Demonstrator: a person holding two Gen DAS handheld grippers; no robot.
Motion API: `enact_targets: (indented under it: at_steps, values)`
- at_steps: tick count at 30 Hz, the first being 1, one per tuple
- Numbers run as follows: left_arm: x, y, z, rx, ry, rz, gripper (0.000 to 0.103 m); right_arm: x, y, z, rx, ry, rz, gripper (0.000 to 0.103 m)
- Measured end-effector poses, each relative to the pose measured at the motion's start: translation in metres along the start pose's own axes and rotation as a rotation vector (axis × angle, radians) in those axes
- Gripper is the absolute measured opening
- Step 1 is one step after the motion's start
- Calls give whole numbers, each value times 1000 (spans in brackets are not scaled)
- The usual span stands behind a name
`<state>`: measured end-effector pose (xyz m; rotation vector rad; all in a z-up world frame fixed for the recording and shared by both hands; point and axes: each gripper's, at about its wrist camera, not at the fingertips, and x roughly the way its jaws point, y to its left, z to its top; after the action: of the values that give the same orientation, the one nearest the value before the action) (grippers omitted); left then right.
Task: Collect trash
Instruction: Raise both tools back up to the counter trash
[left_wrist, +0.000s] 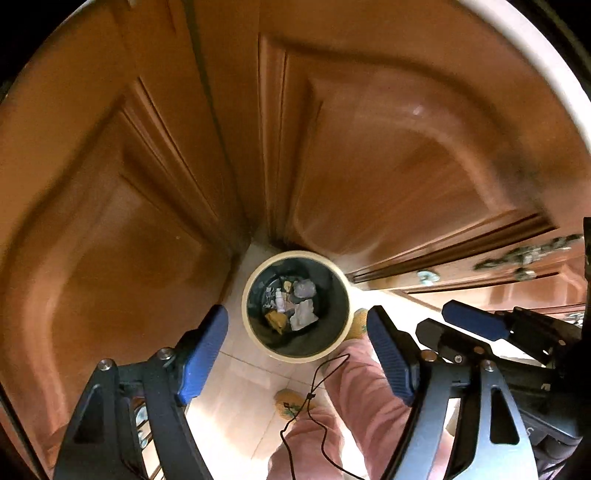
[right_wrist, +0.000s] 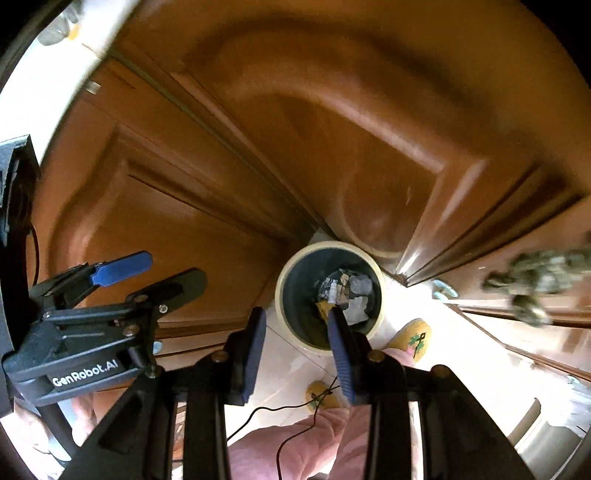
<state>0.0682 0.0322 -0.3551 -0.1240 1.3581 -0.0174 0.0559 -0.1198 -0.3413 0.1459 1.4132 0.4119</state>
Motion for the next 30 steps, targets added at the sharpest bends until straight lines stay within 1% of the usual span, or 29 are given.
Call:
enact_targets:
  at_steps: [9, 14, 16, 21, 23, 26, 29, 30]
  values:
    - [-106, -23, 8, 46, -105, 7, 80, -103, 28, 4, -43, -104, -10, 35]
    - [-168, -36, 12, 74, -173, 2, 81, -158, 46, 6, -75, -197, -24, 35]
    - [-186, -42, 14, 87, -195, 1, 81, -183, 51, 5, -85, -244, -28, 35]
    - [-239, -55, 22, 132, -289, -4, 82, -228, 65, 8, -112, -335, -40, 35]
    - [-254, -58, 25, 138, -319, -10, 85, -245, 68, 13, -131, -354, -41, 35]
    - [-285, -69, 35, 152, -368, -20, 86, -263, 75, 18, -168, -370, -57, 35]
    - [-300, -77, 46, 167, -403, -23, 91, -284, 76, 30, -186, -391, -72, 36]
    - [-304, -80, 51, 171, -409, -30, 91, -290, 76, 35, -185, -396, -71, 36]
